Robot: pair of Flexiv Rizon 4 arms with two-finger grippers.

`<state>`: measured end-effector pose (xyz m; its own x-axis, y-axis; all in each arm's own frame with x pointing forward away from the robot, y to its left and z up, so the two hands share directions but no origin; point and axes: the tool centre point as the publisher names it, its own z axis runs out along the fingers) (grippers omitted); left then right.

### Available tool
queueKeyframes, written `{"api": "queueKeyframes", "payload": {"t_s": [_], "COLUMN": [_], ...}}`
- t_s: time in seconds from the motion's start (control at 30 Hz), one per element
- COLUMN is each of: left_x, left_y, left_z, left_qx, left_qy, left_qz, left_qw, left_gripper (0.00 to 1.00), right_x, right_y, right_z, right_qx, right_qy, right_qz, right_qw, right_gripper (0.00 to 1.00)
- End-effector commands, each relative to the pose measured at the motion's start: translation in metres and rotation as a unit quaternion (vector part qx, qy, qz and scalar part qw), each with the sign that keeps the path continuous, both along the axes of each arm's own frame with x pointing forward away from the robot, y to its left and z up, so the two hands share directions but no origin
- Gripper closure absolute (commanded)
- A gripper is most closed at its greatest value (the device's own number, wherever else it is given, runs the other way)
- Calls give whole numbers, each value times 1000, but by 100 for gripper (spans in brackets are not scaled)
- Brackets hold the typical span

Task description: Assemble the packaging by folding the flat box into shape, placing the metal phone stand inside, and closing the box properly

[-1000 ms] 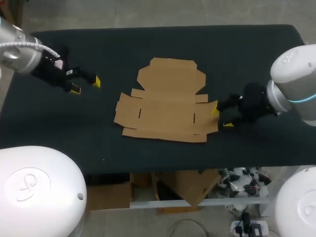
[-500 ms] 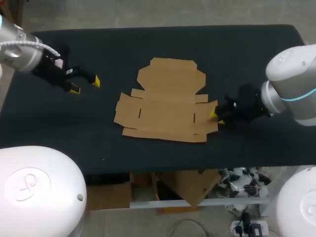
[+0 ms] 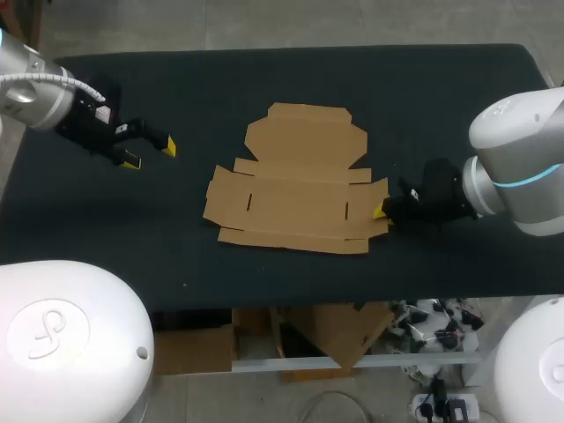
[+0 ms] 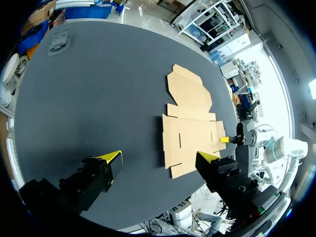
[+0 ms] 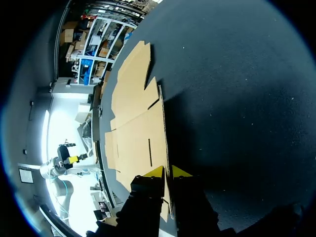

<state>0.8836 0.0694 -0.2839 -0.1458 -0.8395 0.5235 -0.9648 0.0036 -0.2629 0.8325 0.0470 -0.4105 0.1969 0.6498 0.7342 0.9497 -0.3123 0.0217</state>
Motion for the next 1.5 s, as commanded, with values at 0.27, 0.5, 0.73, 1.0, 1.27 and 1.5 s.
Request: {"api": "queueKeyframes", "payload": {"t_s": [0.27, 0.5, 0.73, 1.0, 1.27, 1.5], "left_x": [-2, -3, -6, -8, -8, -7], "left_y": [3, 1, -3, -5, -8, -9], "left_z": [2, 3, 6, 8, 7, 7], "left_qx": [3, 3, 5, 9, 11, 12], "left_qy": [0, 0, -3, -4, -1, 0], "left_qz": [6, 7, 7, 11, 12, 13], "left_qw": [1000, 1000, 1000, 1000, 1000, 1000], "left_gripper": [0, 0, 0, 0, 0, 0], "right_x": [0, 0, -2, -4, -5, -9], "right_y": [-1, -6, -11, -15, -14, -15], "right_z": [3, 11, 11, 8, 6, 4], "right_qx": [8, 6, 23, 20, 16, 14], "right_qy": [-13, -21, -29, -33, -38, -41], "right_qz": [24, 49, 86, 98, 108, 111], "right_qw": [1000, 999, 996, 994, 993, 993], "right_gripper": [100, 100, 100, 100, 100, 100]}}
